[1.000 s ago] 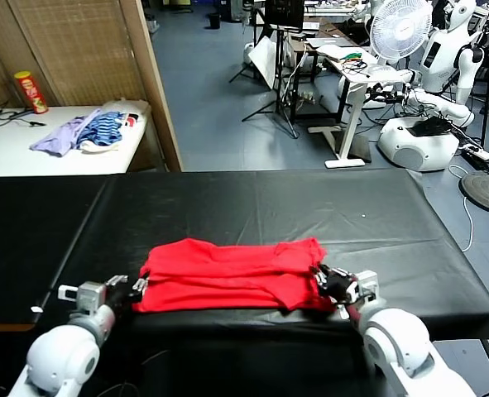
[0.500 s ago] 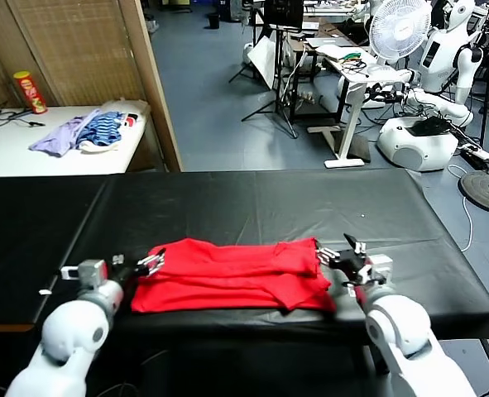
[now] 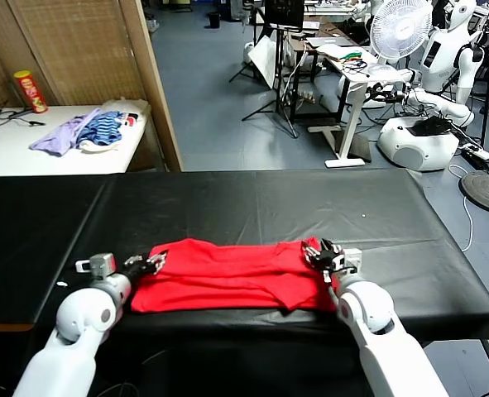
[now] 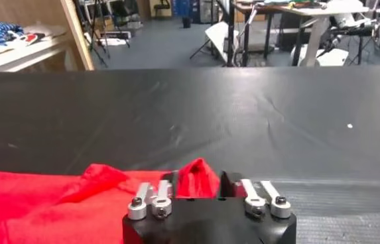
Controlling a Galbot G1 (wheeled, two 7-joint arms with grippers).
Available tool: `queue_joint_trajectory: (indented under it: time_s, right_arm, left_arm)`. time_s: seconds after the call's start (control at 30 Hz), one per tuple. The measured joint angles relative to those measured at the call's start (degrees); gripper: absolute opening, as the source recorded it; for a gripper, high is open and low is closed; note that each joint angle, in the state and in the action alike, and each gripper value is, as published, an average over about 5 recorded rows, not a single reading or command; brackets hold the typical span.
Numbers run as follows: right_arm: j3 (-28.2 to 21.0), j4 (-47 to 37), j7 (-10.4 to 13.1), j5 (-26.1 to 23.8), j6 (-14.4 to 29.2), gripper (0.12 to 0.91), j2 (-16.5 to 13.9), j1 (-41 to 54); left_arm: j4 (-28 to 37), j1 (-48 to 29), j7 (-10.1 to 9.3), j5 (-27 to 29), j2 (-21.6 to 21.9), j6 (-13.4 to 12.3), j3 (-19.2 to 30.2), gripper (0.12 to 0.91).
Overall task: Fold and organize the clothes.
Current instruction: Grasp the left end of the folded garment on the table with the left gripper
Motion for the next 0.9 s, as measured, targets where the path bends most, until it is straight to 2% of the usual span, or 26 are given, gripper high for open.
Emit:
queue_joint_trajectory:
  time_s: [0.07,0.13,0.27,0.37,0.43,0.7,0.8,0.9]
  right_arm:
    - [-0.5,-0.3,1.2,-1.2,1.7,0.134,0.6,-0.5]
    - [-0.9,-0.5,1.7,-1.9,3.0,0.137,1.1,-0.9]
    - [-1.0,-0.4,0.3,-2.0,3.6,0.132,1.3,-1.3]
    - [-0.7,0.2,-1.3,-1.9,3.5,0.186,1.0,-1.7]
    - [-0.2,0.9,-2.1,-1.9,3.5,0.277,0.6,-2.2]
    - [2.1,6.1,-3.1,-0.7,3.2,0.71,-1.6,-5.1]
    - [3.1,8.4,-3.3,-0.2,3.2,0.784,-2.2,-6.5]
    - [3.8,10.4,-3.4,-0.1,3.3,0.796,-2.5,-7.7]
  left_arm:
    - [0.0,0.4,-0.38,3.9,-0.5,-2.1,0.3,0.16]
    - [0.1,0.8,-0.84,8.3,-1.1,-4.4,0.6,0.144]
    - [0.8,1.0,-1.38,14.2,-2.2,-7.0,0.7,0.144]
    - [1.1,0.8,-0.93,15.5,-2.3,-7.5,0.7,0.173]
    - [1.2,0.7,-0.48,15.9,-2.2,-7.8,0.7,0.248]
    - [0.8,1.1,0.08,13.8,-0.9,-7.5,-0.6,0.664]
    - [-0.3,1.9,0.15,10.7,-0.7,-6.7,-1.6,0.77]
    - [-1.9,3.4,0.18,7.4,-1.0,-5.9,-2.6,0.794]
